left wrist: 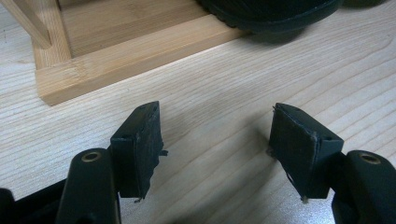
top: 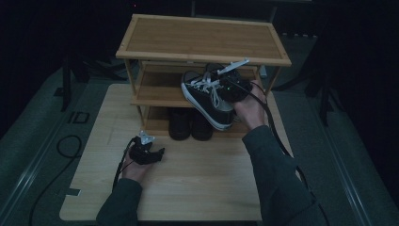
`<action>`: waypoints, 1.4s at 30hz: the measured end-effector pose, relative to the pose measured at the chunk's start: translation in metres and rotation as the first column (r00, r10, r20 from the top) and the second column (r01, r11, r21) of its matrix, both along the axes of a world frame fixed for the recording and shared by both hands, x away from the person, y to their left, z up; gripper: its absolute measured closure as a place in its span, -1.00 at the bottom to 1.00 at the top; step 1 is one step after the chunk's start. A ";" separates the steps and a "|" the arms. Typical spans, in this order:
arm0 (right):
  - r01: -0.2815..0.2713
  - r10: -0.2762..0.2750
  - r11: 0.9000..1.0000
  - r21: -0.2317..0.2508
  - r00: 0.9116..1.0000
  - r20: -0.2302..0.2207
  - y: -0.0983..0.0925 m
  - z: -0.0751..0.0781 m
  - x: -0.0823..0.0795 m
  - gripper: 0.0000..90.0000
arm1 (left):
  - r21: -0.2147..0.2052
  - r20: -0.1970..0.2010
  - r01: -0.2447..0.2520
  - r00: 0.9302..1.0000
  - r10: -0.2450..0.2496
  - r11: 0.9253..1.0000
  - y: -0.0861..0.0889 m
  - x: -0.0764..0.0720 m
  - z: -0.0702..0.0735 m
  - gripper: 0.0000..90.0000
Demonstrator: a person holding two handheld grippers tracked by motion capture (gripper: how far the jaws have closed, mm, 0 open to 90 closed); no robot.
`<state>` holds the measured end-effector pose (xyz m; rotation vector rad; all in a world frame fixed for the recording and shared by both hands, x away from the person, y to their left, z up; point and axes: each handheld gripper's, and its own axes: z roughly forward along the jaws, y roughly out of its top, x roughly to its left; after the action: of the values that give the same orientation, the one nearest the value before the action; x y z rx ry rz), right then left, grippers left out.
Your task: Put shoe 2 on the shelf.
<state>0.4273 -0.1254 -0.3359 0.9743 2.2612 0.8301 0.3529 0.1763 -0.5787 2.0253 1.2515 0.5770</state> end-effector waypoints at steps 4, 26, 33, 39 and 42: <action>-0.023 0.023 1.000 -0.016 1.000 0.001 -0.001 0.002 0.000 0.64 | 0.000 0.000 0.000 1.000 0.000 1.000 0.000 0.000 0.000 -0.23; -0.121 0.121 0.993 -0.003 0.992 0.025 -0.023 0.018 -0.014 0.15 | 0.000 0.000 0.000 1.000 0.000 1.000 0.000 0.000 0.000 -0.23; -0.134 0.134 0.991 0.028 0.991 0.015 -0.028 0.022 -0.016 0.27 | 0.000 0.001 0.000 1.000 0.000 1.000 0.000 0.000 0.000 -0.23; -0.141 0.140 0.989 0.038 0.990 0.022 -0.031 0.025 -0.018 0.28 | 0.001 0.000 0.000 1.000 0.000 1.000 0.000 0.000 0.000 -0.23; -0.146 0.146 0.988 0.044 0.989 0.024 -0.032 0.026 -0.019 0.28 | 0.000 0.001 0.000 1.000 0.000 1.000 0.000 0.000 0.000 -0.23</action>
<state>0.4083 -0.1578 -0.3097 0.8235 2.3271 0.9529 0.3529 0.1762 -0.5787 2.0254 1.2510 0.5777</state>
